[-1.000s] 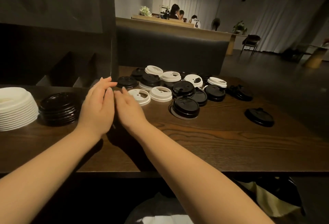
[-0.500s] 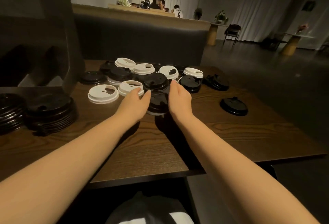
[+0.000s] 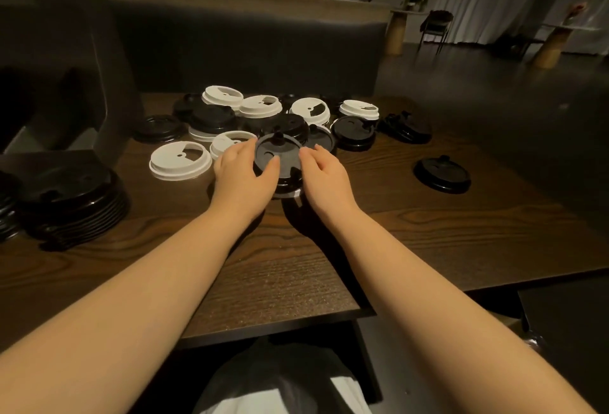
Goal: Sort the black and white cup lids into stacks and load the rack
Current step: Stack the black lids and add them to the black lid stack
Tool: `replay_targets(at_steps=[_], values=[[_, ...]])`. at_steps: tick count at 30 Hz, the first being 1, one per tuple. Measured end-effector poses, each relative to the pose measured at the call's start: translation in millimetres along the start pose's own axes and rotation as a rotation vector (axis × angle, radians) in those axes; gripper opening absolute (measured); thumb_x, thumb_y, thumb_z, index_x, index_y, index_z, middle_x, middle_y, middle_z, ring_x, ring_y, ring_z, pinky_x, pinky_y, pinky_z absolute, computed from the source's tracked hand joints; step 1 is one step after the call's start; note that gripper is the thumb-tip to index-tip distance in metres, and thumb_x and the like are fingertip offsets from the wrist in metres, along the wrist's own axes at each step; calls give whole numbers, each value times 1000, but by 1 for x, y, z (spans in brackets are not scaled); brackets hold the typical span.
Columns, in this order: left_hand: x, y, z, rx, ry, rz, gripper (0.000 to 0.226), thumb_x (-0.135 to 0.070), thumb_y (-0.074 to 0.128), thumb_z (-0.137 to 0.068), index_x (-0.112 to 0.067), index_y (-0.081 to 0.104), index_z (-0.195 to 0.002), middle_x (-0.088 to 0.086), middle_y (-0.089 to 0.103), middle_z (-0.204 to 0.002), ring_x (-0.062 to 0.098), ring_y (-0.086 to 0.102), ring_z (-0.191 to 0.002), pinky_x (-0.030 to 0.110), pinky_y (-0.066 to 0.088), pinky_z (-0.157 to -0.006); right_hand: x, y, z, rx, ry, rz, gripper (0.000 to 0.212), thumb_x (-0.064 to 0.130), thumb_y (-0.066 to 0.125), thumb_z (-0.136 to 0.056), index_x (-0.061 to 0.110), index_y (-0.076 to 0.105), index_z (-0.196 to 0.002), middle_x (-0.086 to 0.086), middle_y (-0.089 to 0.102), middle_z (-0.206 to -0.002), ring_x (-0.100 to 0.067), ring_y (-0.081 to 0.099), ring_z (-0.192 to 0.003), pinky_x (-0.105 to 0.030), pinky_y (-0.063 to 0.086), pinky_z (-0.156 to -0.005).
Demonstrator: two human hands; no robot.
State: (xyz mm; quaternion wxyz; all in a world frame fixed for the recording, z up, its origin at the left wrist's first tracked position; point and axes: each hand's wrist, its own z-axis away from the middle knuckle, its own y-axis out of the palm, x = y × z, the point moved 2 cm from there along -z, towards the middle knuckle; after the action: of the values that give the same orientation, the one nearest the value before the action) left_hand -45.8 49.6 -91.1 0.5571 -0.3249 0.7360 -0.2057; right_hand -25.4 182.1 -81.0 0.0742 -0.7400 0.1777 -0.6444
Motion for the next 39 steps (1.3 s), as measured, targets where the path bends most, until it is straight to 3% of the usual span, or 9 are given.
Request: replay_targets(at_steps=[6, 8, 13, 21, 27, 29, 32, 35, 39], values=[[-1, -2, 1, -36, -28, 52, 54, -34, 51, -94, -18, 40, -144, 5, 38, -149, 24, 25, -141, 40, 22, -115, -2, -2, 6, 33, -9, -68, 28, 27, 48, -98, 10, 68, -108, -4, 69, -96, -13, 62, -94, -38, 50, -91], [2, -1, 3, -29, -3, 86, 53, -37, 51, -93, -19, 44, -142, 4, 41, -147, 22, 26, -140, 41, 22, -116, -4, -4, 7, -48, -70, -89, 25, 28, 54, -94, 13, 68, -108, 0, 69, -98, -11, 62, -96, -36, 53, -90], [-10, -5, 8, -16, 122, 277, 53, -28, 54, -95, -22, 38, -146, 0, 39, -150, 15, 29, -141, 41, 28, -116, -4, -16, 0, -79, 14, -276, 37, 12, 62, -91, 12, 56, -128, 5, 57, -108, 3, 54, -86, -3, 47, -66], [1, -23, -3, -27, -205, 833, 54, -20, 63, -91, -15, 45, -142, 4, 56, -136, 17, 51, -127, 36, 41, -108, 2, -16, 0, -37, 70, -635, 26, 13, 59, -93, 9, 61, -119, -8, 68, -106, -14, 64, -91, -22, 54, -76], [5, -26, -8, -7, -389, 1307, 30, -12, 53, -96, -12, 58, -125, 5, 68, -116, 17, 64, -109, 32, 53, -91, -8, -7, 1, -21, -44, -11, 44, 26, 63, -90, 14, 55, -132, -4, 60, -125, -15, 52, -120, -23, 45, -96], [4, -27, -7, 18, -385, 1363, 17, -12, 51, -97, -15, 64, -108, 2, 74, -100, 16, 68, -99, 31, 55, -83, -8, -5, 4, 88, -117, 264, 61, 40, 63, -88, 18, 44, -141, -4, 48, -139, -20, 32, -136, -38, 32, -112], [1, -29, -4, 25, -359, 1346, 15, -12, 50, -97, -17, 64, -99, 0, 76, -90, 15, 69, -94, 31, 55, -84, -5, -2, 7, 194, -117, 484, 79, 51, 63, -85, 24, 28, -149, 0, 28, -154, -19, 7, -145, -40, 13, -117], [2, -29, -5, -16, -384, 1327, 11, -12, 54, -95, -14, 64, -99, 3, 74, -93, 19, 69, -96, 34, 55, -82, -4, 2, 2, 159, -133, 528, 86, 51, 69, -80, 23, 27, -149, -1, 29, -155, -18, 13, -146, -39, 14, -116], [13, -31, -11, -125, -482, 1358, 24, -17, 62, -91, -12, 62, -114, 7, 70, -109, 21, 68, -101, 34, 56, -74, -8, -7, 1, 41, -53, 196, 88, 32, 80, -74, 21, 32, -148, 1, 39, -149, -17, 34, -138, -34, 30, -113]])
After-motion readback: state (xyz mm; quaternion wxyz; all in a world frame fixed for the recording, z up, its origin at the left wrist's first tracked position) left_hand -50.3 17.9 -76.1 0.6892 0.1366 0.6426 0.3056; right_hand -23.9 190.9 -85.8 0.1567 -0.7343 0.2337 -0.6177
